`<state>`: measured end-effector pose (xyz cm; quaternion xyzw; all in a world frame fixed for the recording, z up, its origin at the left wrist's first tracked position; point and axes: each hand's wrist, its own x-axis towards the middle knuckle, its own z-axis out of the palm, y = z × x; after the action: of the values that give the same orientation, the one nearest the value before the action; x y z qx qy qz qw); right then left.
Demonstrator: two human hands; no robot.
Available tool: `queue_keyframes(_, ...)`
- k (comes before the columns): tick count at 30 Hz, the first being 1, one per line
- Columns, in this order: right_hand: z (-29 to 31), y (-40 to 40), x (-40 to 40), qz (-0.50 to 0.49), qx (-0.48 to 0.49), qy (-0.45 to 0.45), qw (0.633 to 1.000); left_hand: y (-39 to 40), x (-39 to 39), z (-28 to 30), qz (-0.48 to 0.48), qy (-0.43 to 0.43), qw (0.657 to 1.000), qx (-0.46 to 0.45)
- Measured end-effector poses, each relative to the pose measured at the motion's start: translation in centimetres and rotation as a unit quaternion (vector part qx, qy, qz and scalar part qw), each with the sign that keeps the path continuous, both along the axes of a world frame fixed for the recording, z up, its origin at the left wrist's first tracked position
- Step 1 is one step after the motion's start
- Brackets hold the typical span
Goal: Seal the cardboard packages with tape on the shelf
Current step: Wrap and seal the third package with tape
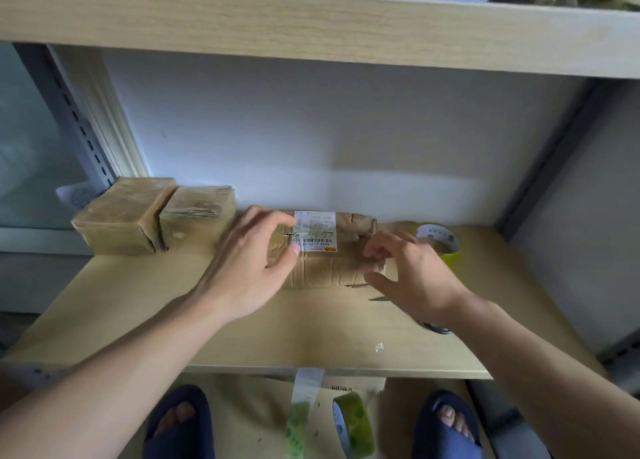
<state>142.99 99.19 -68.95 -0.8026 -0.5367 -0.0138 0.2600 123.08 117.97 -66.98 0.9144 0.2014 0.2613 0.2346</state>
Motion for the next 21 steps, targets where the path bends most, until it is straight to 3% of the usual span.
queue_keyframes(7,-0.3,-2.2,-2.1,-0.008,0.004,0.035,0.999,-4.3,1.1,-0.3,-0.057,-0.007,0.997,-0.044)
queue_keyframes(15,-0.5,-4.2,-5.0,-0.006,-0.043,0.127,0.991,-7.4,1.0,-1.6,-0.105,0.090,0.978,-0.154)
queue_keyframes(21,0.2,-5.4,-7.0,-0.001,-0.141,0.176,0.974,-7.7,-0.3,-1.9,-0.102,0.111,0.971,-0.183)
